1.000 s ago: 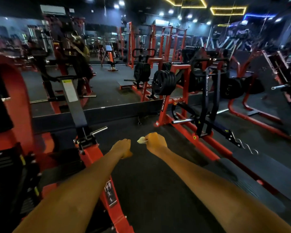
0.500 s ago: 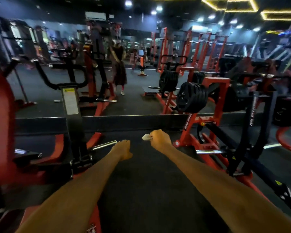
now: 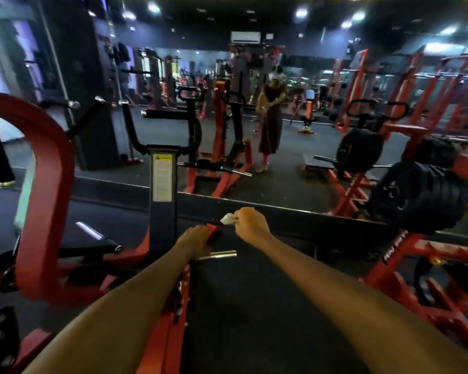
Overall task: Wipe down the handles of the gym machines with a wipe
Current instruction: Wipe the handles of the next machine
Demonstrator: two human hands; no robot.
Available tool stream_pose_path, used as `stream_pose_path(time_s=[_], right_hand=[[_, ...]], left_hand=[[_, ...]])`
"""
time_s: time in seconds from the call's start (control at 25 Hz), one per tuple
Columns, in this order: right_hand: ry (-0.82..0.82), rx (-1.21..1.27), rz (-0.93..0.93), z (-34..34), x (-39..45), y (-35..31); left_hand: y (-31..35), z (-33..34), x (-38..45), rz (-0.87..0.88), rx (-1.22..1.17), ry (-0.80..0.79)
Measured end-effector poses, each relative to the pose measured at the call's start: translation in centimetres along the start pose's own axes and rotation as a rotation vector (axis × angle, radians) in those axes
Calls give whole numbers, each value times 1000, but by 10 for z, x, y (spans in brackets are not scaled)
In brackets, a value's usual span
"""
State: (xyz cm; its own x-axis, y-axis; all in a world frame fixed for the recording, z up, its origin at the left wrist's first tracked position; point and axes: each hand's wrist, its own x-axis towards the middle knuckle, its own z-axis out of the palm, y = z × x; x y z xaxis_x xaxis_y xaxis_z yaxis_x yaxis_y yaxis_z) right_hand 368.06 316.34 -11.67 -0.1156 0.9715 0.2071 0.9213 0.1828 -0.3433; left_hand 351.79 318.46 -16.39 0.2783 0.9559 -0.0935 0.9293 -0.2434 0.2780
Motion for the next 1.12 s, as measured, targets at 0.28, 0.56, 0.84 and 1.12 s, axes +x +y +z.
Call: stream_pose_path(time_s=[0.28,0.56,0.84,1.12], right_hand=[[58,118,-263,8,173,-17],[63,207,-443,49,327,-18],[428,242,-617,25,466,-34],[542,185,-712,30,535,-48]], left_hand=[[-78,-61,127,-189,-20,127],[-150,-98,226,-258,19,310],[-197,-150,304,-331,23,565],[-239,-151,349,-160,125,756]])
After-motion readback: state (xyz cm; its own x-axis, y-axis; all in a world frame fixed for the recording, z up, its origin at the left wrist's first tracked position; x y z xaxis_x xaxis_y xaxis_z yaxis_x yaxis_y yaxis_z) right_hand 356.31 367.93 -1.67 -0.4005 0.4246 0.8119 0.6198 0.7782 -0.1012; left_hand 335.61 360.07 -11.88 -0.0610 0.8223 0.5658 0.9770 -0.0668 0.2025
